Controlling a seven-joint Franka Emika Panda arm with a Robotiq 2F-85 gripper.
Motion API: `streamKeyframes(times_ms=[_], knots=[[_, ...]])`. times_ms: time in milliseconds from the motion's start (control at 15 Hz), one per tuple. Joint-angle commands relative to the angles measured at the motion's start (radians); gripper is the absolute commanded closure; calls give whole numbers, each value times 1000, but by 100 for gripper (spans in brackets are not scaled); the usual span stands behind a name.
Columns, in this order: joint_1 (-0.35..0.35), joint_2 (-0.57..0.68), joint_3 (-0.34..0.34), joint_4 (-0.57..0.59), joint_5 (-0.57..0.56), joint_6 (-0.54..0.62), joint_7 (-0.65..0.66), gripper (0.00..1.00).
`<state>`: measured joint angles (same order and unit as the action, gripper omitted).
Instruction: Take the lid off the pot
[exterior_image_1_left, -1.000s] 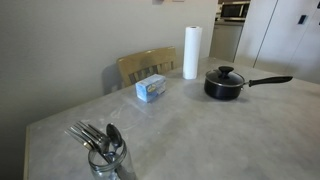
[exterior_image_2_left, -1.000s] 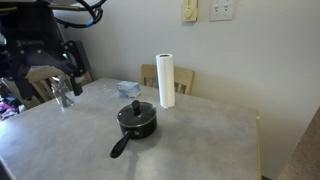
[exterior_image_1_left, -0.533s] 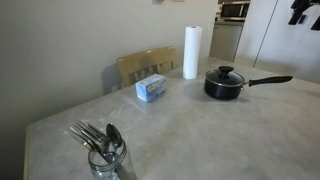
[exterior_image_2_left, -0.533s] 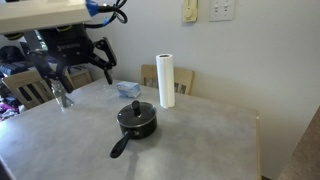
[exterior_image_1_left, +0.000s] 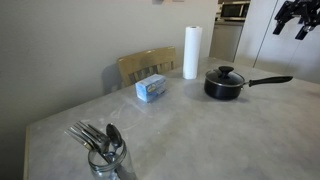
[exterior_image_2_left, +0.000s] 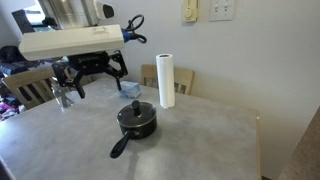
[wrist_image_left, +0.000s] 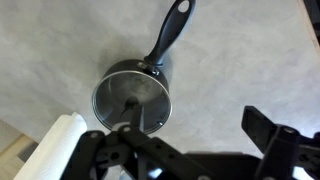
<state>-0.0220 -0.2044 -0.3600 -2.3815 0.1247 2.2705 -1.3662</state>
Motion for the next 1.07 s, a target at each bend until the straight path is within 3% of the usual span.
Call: streamKeyframes(times_ms=[0, 400, 800, 867, 1000], knots=[[-41, -8, 44, -9, 8, -3, 0, 0], [-34, -4, 87, -40, 27, 29, 56, 0], [-24, 110, 109, 33, 53, 50, 16, 0], [-37, 45, 120, -10, 25, 29, 54, 0], [-40, 78, 127, 8, 27, 35, 48, 0]])
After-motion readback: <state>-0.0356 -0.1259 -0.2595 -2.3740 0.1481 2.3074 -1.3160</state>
